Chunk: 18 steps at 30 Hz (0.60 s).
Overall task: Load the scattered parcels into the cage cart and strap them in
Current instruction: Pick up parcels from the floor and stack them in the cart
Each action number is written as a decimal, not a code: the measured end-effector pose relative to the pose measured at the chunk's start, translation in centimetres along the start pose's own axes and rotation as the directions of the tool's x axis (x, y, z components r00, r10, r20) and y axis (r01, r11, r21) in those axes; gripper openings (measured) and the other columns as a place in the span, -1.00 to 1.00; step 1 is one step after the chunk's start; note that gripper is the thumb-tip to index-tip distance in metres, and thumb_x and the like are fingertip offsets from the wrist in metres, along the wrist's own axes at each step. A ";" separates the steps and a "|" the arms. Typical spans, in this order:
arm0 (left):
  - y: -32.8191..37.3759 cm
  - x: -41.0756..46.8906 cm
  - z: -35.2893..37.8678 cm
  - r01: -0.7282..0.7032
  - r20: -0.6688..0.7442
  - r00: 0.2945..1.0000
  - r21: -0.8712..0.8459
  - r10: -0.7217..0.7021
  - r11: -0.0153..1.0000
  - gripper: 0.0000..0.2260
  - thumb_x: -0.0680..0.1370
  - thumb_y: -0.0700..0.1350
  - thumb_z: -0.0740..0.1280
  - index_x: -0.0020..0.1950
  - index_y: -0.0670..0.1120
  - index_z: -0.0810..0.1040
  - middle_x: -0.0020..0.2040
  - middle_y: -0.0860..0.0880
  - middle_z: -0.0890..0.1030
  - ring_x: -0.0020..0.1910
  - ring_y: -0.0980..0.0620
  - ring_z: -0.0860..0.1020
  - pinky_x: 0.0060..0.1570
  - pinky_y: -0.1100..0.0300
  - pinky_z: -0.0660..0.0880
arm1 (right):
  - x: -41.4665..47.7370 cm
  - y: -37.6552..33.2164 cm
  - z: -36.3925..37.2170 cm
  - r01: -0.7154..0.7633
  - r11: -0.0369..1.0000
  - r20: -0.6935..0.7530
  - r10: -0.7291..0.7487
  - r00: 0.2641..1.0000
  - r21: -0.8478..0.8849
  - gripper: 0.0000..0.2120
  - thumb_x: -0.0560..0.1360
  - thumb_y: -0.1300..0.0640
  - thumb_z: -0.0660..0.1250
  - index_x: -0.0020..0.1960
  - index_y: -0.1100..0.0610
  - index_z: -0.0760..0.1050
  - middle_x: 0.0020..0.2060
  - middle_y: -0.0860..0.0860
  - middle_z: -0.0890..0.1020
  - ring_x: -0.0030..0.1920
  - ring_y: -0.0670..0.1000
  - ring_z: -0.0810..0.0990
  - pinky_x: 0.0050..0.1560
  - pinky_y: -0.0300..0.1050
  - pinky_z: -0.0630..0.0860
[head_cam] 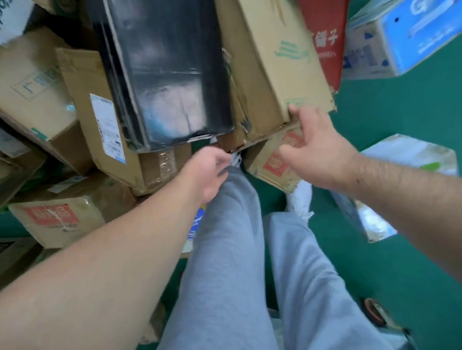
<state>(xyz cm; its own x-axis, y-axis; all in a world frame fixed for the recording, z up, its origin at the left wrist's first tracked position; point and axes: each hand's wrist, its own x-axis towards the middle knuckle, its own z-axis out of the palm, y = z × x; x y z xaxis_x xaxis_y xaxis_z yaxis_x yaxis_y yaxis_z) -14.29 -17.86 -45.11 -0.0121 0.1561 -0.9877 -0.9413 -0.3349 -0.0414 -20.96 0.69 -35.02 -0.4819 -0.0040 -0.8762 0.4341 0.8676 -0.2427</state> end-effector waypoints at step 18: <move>-17.1 -30.3 11.5 0.004 0.165 0.985 -0.335 0.054 0.942 -0.34 0.44 0.04 0.37 0.44 -0.31 0.46 0.34 -0.25 0.57 0.44 -0.22 0.48 0.50 -0.09 0.33 | -29.7 9.4 -11.6 0.404 0.885 -0.019 -0.419 0.908 -0.233 -0.22 0.39 -0.18 0.26 0.57 0.08 0.32 0.20 0.06 0.46 0.26 0.06 0.43 0.33 -0.25 0.23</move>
<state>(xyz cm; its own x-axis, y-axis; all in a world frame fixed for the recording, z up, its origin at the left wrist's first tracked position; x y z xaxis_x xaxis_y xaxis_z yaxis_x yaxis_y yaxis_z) -1.70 -6.16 -12.69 -0.1187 0.2889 -0.9500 -0.7739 -0.6263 -0.0938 -11.40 14.70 -6.41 -0.6341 -0.3577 -0.6855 0.0119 0.8819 -0.4712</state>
